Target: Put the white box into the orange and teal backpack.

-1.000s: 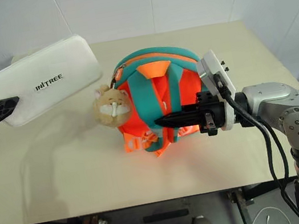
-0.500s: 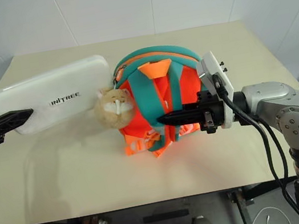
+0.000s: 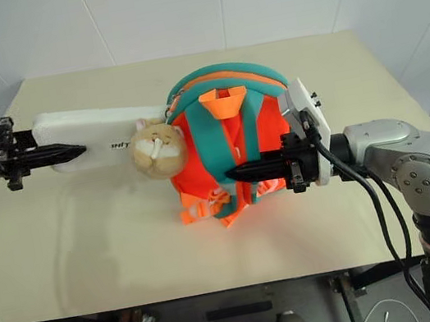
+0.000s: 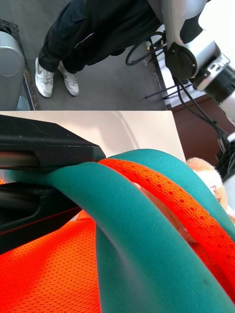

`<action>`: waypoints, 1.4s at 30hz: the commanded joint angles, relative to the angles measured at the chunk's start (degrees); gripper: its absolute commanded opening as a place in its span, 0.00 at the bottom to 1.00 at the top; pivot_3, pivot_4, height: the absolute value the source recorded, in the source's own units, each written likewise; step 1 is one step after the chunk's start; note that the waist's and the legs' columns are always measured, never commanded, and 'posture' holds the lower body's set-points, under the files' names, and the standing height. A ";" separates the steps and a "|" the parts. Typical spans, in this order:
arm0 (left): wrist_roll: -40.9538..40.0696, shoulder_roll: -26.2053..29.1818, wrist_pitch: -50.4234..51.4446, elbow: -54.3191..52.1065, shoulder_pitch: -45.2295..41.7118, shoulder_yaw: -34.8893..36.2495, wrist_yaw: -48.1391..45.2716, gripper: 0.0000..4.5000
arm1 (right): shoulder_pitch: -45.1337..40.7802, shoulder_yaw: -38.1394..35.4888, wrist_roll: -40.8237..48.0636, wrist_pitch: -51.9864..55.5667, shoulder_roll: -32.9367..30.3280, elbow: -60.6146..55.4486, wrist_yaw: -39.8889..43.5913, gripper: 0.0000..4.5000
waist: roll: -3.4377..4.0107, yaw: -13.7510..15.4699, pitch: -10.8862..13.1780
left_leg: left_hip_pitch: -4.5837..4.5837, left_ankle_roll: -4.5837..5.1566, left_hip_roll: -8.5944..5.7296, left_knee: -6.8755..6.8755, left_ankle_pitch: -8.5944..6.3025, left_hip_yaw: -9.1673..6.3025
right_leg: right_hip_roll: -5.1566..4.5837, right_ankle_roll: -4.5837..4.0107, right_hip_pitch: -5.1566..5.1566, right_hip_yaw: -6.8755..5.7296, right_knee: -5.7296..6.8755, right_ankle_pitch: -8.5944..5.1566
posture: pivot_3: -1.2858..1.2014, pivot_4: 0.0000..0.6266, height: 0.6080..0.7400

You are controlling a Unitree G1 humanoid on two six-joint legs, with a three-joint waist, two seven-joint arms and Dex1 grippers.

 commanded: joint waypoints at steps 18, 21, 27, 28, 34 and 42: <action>13.49 -26.89 -0.39 6.54 -10.54 -9.07 19.33 0.29 | -2.56 0.54 -1.01 -2.55 2.65 0.56 0.08 0.00 | 0.00 -0.20 0.00 | -0.03 0.06 -0.01 0.20 -0.04 -0.05 | 0.00 0.10 0.06 0.03 0.05 0.05 | 0.52 0.24 1.00; 13.29 -28.41 -0.26 7.72 -10.91 -8.64 19.96 0.29 | -2.73 0.65 -1.21 -2.60 2.95 0.67 0.10 0.00 | 0.00 -0.16 0.00 | -0.02 0.06 -0.01 0.20 -0.03 -0.05 | 0.01 0.10 0.04 0.03 0.09 0.05 | 0.52 0.24 1.00; 13.38 -28.11 3.06 5.90 -10.26 -9.62 18.69 0.56 | -3.33 0.94 -1.83 -2.95 3.64 1.11 0.29 0.00 | 0.00 -0.07 0.00 | -0.02 0.05 -0.01 0.21 -0.03 -0.05 | 0.00 0.10 0.06 0.03 0.08 0.05 | 0.52 0.24 1.00; 12.70 -26.67 4.38 3.61 -9.70 -9.47 17.22 0.63 | -3.38 1.00 -1.87 -3.06 3.66 1.14 0.23 0.00 | 0.00 -0.11 0.00 | -0.02 0.06 -0.01 0.21 -0.03 -0.06 | 0.01 0.10 0.05 0.03 0.08 0.05 | 0.52 0.24 1.00; 8.88 -13.73 11.44 -9.47 -5.36 -5.95 10.31 0.99 | -3.27 1.18 -2.04 -3.56 3.71 1.45 0.24 0.00 | 0.02 -1.16 0.01 | -0.04 0.01 0.09 -0.01 -0.02 -0.04 | 0.10 0.07 -0.05 0.05 0.25 0.04 | 0.52 0.24 1.00; 1.83 0.95 16.95 -21.53 5.55 2.30 5.35 0.99 | -3.91 1.94 -2.86 -4.09 3.76 2.75 1.58 0.00 | 0.03 -0.52 0.02 | -0.01 0.00 0.12 0.12 -0.02 -0.03 | 0.12 0.00 -0.02 0.06 0.11 -0.01 | 0.52 0.24 1.00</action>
